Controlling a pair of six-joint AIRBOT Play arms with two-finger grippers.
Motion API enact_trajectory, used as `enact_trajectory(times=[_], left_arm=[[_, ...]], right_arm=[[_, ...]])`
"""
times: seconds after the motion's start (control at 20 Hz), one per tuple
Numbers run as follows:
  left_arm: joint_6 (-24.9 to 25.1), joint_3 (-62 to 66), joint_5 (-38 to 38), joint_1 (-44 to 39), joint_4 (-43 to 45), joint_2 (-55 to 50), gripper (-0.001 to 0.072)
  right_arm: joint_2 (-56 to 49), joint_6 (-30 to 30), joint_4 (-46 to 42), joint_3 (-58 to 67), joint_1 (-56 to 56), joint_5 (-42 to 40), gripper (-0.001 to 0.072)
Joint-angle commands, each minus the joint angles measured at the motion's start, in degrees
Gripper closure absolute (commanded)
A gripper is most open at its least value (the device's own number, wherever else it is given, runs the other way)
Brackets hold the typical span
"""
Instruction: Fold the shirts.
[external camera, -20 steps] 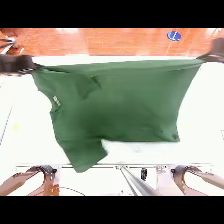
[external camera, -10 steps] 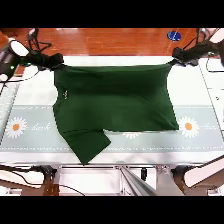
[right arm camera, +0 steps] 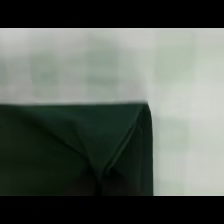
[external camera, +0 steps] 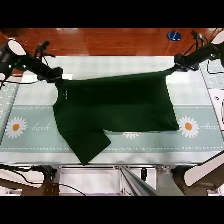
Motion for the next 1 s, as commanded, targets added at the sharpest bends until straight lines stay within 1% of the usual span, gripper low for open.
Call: enact_trajectory(times=[0.0, 0.2, 0.25, 0.3, 0.35, 0.45, 0.5, 0.55, 0.7, 0.8, 0.85, 0.9, 0.95], left_arm=[[2.4, -4.8, -5.0, -0.3, 1.6, -1.3, 0.0685], [2.4, -9.9, -5.5, 0.2, 2.9, -3.6, 0.0683], [1.1, -9.9, -5.8, 0.3, 3.3, -3.8, 0.0602], [0.2, -9.9, -6.8, 0.5, 3.3, -3.8, 0.0314], [0.0, -9.8, -8.6, 0.5, 3.3, -3.6, 0.0197], [0.1, -10.0, -13.8, 0.5, 5.2, -3.1, 0.0197], [0.1, -10.7, -14.7, 0.5, 6.9, -2.0, 0.0197], [0.1, -12.3, -13.9, 0.7, 7.7, 0.0, 0.0197], [0.2, -23.4, -5.9, 3.7, 6.9, 11.0, 0.0197], [0.2, -33.7, -1.0, 7.6, 6.7, 20.7, 0.0197], [-1.0, -39.5, 1.8, 10.4, 6.5, 26.1, 0.0197], [-4.4, -44.9, 4.2, 13.2, 6.2, 30.9, 0.0197], [-6.0, -50.4, 6.1, 16.1, 3.3, 35.5, 0.0197]], right_arm=[[-0.4, -1.4, -0.6, -4.1, -1.2, 5.8, 0.0696], [-0.8, -3.1, -0.4, -12.2, 0.5, 4.8, 0.0696], [-0.9, -1.6, -0.9, -13.2, 0.5, 3.6, 0.0626], [-0.9, 0.5, -1.1, -13.3, 0.5, 3.7, 0.0410], [-0.4, 1.0, -1.0, -13.3, 0.5, 4.7, 0.0304], [1.7, 0.7, -2.9, -13.3, -0.2, 9.1, 0.0303], [3.6, 0.7, -5.3, -13.5, -0.5, 10.4, 0.0304], [6.7, 1.0, -7.2, -14.7, -1.2, 9.6, 0.0303], [18.9, 0.7, -8.0, -25.1, -4.2, 1.1, 0.0304], [28.2, 0.5, -7.7, -36.9, -7.0, -6.2, 0.0303], [32.3, 0.5, -7.1, -42.9, -8.2, -9.5, 0.0303], [36.1, 0.4, -5.3, -48.9, -9.4, -12.6, 0.0303], [39.8, -0.7, -1.6, -55.1, -10.5, -15.6, 0.0303]])
